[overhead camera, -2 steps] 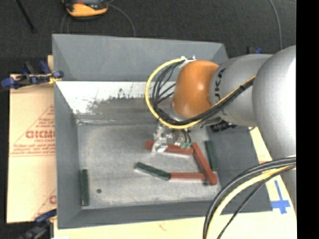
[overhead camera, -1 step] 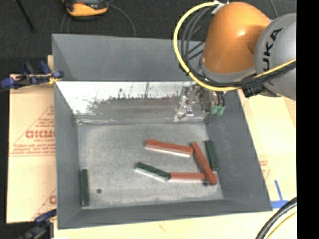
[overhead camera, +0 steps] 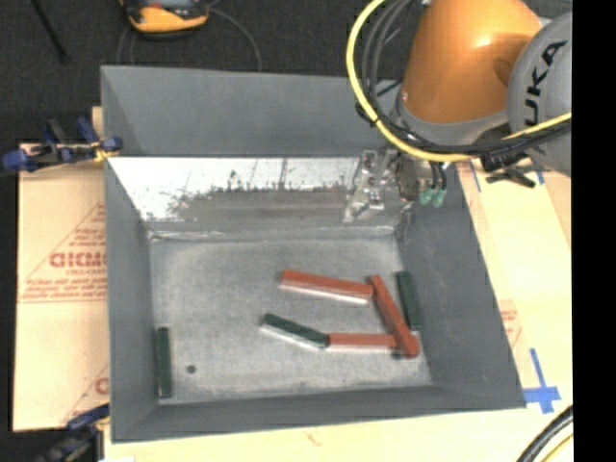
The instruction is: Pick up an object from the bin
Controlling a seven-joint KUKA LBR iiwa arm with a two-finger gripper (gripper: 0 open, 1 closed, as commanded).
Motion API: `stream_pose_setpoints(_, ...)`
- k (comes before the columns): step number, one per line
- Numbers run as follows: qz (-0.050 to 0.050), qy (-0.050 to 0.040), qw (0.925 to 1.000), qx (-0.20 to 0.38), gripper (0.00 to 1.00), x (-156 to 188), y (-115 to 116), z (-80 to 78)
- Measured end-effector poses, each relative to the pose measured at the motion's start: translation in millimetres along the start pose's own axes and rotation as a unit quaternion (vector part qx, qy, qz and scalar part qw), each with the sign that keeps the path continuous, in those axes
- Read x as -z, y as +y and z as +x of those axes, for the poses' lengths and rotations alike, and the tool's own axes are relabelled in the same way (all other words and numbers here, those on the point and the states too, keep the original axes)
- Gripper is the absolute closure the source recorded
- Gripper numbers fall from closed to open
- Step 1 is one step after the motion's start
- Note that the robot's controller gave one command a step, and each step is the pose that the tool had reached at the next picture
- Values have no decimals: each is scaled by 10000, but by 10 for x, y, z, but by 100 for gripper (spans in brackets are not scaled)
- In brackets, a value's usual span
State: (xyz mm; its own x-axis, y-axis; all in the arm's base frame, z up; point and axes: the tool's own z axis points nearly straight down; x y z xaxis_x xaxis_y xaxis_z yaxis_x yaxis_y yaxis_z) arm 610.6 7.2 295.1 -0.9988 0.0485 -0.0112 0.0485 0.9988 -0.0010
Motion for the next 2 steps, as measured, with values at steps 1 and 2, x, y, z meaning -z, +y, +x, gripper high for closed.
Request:
stream_pose_setpoints(1, -3, 56, 9996, 289, 0, -1435, 115, -103)
stream_pose_setpoints(2, -5, 36, 9996, 287, 0, -1395, 116, -108)
